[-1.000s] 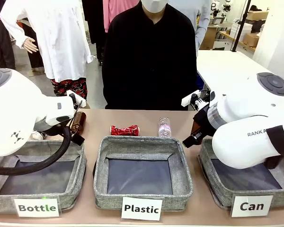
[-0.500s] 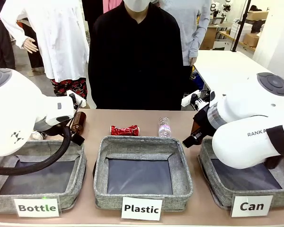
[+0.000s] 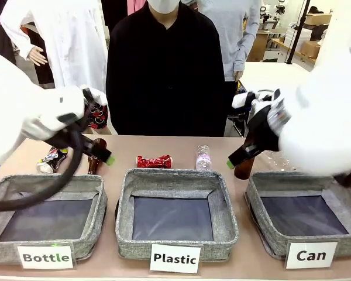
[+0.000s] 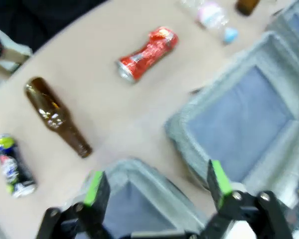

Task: Sort the can waste into the basket.
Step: Pick up the can waste from the table and place it in the right Fabric basket.

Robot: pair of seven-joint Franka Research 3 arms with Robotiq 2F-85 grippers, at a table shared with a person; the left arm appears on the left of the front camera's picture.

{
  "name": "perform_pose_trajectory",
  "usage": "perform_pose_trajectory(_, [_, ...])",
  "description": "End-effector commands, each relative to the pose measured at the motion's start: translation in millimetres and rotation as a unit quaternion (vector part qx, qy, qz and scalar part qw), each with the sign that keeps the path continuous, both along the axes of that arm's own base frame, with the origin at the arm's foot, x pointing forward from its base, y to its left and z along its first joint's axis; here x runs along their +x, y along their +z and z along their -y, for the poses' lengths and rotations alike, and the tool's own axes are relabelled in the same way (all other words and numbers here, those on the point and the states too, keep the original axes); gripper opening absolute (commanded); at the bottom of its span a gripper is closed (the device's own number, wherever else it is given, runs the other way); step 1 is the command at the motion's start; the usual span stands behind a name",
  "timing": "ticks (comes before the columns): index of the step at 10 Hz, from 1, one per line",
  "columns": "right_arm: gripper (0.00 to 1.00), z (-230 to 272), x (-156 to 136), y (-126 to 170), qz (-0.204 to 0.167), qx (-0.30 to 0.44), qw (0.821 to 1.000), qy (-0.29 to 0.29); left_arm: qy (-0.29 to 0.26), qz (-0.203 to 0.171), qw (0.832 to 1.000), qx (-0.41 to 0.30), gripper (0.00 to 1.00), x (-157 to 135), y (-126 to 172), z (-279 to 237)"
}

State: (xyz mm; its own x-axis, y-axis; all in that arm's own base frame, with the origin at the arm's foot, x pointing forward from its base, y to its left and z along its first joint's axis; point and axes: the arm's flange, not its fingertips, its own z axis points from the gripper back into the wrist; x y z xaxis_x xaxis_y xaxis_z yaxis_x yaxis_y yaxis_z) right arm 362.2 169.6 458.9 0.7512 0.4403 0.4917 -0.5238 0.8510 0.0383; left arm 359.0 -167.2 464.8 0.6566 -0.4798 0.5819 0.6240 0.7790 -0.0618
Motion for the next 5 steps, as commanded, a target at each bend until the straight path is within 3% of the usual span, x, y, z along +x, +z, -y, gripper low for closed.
perform_pose_trajectory(1, [1.0,35,-33,62,-0.076,0.092,0.991,-0.057,-0.026,-0.034,0.999,-0.027,1.0,-58,34,-57])
perform_pose_trajectory(2, [1.0,70,-48,72,-0.09,0.156,0.982,-0.057,-0.003,-0.018,0.999,-0.045,1.0,-69,44,-90])
perform_pose_trajectory(3, [1.0,113,-54,72,-0.11,0.232,0.964,-0.072,0.025,-0.057,0.995,-0.083,1.0,-61,47,-128])
perform_pose_trajectory(4, [1.0,161,-60,64,-0.123,0.314,0.934,-0.113,0.073,-0.086,0.983,-0.144,1.0,-52,42,-172])
perform_pose_trajectory(5, [1.0,211,-66,50,-0.123,0.375,0.905,-0.158,0.141,-0.109,0.956,-0.232,1.0,-52,29,-219])
